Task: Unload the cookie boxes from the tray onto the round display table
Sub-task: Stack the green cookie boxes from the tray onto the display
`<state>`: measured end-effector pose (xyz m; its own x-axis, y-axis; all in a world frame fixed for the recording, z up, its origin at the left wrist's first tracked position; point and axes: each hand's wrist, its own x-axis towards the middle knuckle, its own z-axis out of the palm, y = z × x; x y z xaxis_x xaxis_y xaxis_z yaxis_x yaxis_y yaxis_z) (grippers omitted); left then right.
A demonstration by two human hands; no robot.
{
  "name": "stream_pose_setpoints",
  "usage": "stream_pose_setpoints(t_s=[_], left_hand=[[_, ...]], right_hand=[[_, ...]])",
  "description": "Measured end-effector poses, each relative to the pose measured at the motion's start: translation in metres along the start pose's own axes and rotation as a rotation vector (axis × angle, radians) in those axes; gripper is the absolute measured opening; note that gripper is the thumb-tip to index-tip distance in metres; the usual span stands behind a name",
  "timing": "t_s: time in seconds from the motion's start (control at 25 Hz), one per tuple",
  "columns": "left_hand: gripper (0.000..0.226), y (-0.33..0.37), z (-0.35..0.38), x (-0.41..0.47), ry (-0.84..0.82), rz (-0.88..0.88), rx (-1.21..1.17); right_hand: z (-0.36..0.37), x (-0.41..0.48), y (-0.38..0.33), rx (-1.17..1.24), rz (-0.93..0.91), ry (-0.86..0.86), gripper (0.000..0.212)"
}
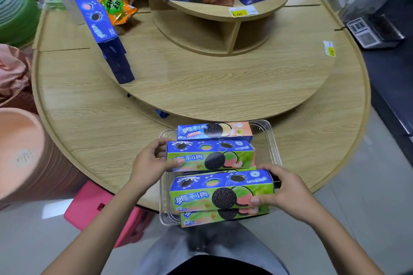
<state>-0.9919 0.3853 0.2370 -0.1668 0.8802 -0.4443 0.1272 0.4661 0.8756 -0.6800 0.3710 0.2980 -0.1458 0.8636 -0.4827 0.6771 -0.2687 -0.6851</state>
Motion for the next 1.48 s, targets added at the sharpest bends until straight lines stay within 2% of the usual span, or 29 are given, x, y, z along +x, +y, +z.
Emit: stream_pose_setpoints(t_s=[0.08, 0.16, 0.28, 0.44, 0.6, 0.84, 1.04, 1.2, 1.32, 1.48], left_hand=[[0.067, 0.014, -0.007, 0.004, -0.011, 0.065, -0.004], [0.062, 0.035, -0.011, 0.02, -0.037, 0.138, -0.035], [0.051, 0.074, -0.011, 0.06, -0.019, 0.226, -0.057], [0.059, 0.084, -0.013, 0.119, 0.032, 0.206, -0.056], [0.063, 0.072, -0.011, 0.153, -0.008, 0.178, -0.058], [0.068, 0.061, -0.002, 0.161, -0.075, 0.155, -0.076], [0.073, 0.062, -0.009, 0.16, -0.129, 0.213, -0.017], [0.066, 0.061, -0.015, 0.162, -0.128, 0.251, 0.045], [0.063, 0.061, -0.016, 0.164, -0.128, 0.253, 0.061], [0.064, 0.059, -0.019, 0.168, -0.113, 0.242, 0.015]], right_hand=[[-0.012, -0.002, -0.016, -0.108, -0.103, 0.044, 0.066], [-0.025, 0.0, -0.033, -0.173, -0.178, 0.106, 0.065], [-0.049, 0.008, -0.054, -0.005, -0.186, 0.176, 0.073], [-0.081, 0.038, -0.081, 0.13, -0.256, 0.295, 0.06], [-0.097, 0.105, -0.1, 0.198, -0.325, 0.415, 0.06], [-0.066, 0.195, -0.086, 0.26, -0.289, 0.301, 0.062], [-0.039, 0.209, -0.063, 0.299, -0.295, 0.256, 0.069], [-0.041, 0.21, -0.057, 0.167, -0.327, 0.19, 0.079], [-0.035, 0.204, -0.055, 0.098, -0.291, 0.229, 0.091], [-0.031, 0.21, -0.062, 0.066, -0.271, 0.303, 0.088]])
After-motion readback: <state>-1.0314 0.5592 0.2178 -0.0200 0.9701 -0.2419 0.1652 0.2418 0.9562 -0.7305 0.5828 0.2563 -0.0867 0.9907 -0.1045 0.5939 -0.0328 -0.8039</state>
